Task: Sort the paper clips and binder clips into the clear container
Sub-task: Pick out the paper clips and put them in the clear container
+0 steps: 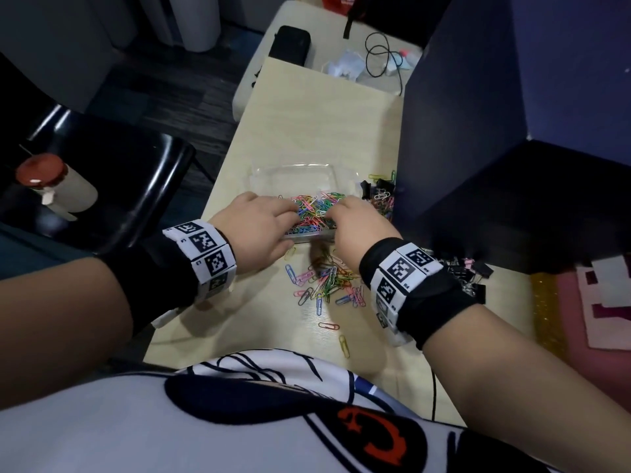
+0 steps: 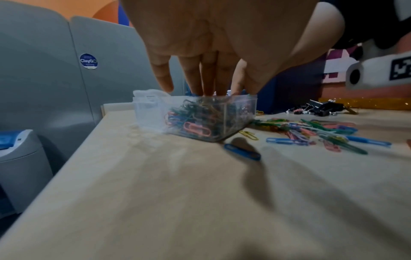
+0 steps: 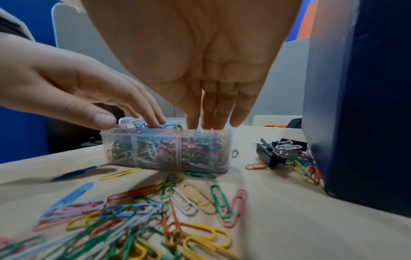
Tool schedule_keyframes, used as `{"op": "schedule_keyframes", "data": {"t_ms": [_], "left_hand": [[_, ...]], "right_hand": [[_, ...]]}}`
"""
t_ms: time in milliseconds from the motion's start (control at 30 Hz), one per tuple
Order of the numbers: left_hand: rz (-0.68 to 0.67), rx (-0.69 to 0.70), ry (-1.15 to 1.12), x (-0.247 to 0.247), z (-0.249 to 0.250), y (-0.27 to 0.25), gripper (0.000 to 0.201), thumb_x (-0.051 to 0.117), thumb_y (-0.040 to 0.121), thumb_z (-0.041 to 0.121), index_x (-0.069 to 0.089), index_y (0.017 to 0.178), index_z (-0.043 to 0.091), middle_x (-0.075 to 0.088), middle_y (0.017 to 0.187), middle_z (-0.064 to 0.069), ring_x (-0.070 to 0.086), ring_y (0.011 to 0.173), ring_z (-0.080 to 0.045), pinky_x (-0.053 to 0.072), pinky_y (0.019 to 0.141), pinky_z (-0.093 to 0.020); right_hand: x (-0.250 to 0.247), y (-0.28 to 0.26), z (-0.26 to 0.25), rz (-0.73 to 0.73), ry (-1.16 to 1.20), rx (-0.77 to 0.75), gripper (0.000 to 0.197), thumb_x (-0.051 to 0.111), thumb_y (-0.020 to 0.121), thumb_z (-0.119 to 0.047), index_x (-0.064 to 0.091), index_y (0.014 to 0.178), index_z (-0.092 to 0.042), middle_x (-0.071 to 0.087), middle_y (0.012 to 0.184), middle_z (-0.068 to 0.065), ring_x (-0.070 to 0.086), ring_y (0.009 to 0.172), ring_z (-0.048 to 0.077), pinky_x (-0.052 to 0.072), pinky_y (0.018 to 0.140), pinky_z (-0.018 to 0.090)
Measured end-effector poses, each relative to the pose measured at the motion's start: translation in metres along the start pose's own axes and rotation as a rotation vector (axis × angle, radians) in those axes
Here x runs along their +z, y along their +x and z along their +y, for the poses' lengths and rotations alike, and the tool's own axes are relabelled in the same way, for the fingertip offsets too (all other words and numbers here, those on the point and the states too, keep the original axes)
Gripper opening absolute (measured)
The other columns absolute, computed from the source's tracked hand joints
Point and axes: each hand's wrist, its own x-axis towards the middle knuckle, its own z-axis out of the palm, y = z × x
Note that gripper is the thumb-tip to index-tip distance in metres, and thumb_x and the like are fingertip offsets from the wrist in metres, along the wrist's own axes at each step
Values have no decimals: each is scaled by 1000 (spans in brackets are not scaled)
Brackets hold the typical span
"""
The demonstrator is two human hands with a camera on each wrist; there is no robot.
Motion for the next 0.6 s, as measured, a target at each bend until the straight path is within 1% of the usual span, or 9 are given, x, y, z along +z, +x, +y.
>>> {"op": "schedule_keyframes", "data": {"t_ms": [67,200,300,333,400,467,500,567,600], "left_hand": [[20,-17,-10,1,2,0,53,52,90,40,45,136,15,41,146,-3,45,128,-25,31,106,-42],[-144,-56,87,6,7,0,62,36,94,49,24,147,19,17,158,0,21,143,-18,15,115,-40],[-106,-52,43,4,5,0,61,41,93,47,30,145,16,20,157,-3,25,142,-20,20,114,-41],[-63,-43,10,3,4,-2,58,46,91,45,38,140,15,29,152,-7,33,137,-25,27,110,-43],[49,-19,-41,-1,2,-6,47,50,85,41,56,122,12,51,131,-12,51,114,-34,43,95,-47],[133,9,-66,-2,2,-13,38,44,81,38,62,101,12,59,103,-11,57,87,-32,50,73,-44],[118,30,-85,-3,3,-18,36,39,81,37,62,93,12,60,92,-9,57,78,-31,50,65,-41],[18,58,-113,1,8,-25,42,29,81,40,62,83,13,60,80,-7,59,70,-31,48,58,-36],[-36,53,-109,3,11,-27,48,24,81,42,63,84,13,61,81,-7,60,72,-31,48,60,-35]], "right_hand": [[1,3,-2,71,54,-45,51,45,85,-1,49,134,-16,43,138,6,41,127,29,40,103,44],[6,8,-2,-56,-44,-90,62,48,87,-6,33,145,-22,30,153,-2,29,141,21,26,112,41],[3,4,6,37,18,-36,61,48,85,-2,38,142,-21,35,150,0,33,137,24,30,111,41],[2,0,8,92,69,-19,58,47,84,0,44,138,-20,40,144,2,38,132,25,34,108,42],[3,-11,14,192,152,37,43,45,84,0,54,122,-19,47,129,6,44,119,27,42,98,41],[8,-22,21,202,186,117,27,43,88,-5,57,107,-18,49,117,6,50,108,27,45,89,36],[14,-27,24,159,187,153,25,42,89,-8,58,105,-18,50,116,5,52,106,27,45,87,35],[28,-31,27,68,203,168,33,41,90,-7,58,116,-19,49,125,3,52,114,24,44,95,35],[35,-32,27,36,219,149,44,41,88,-3,53,126,-19,47,132,3,48,122,23,41,102,37]]}}
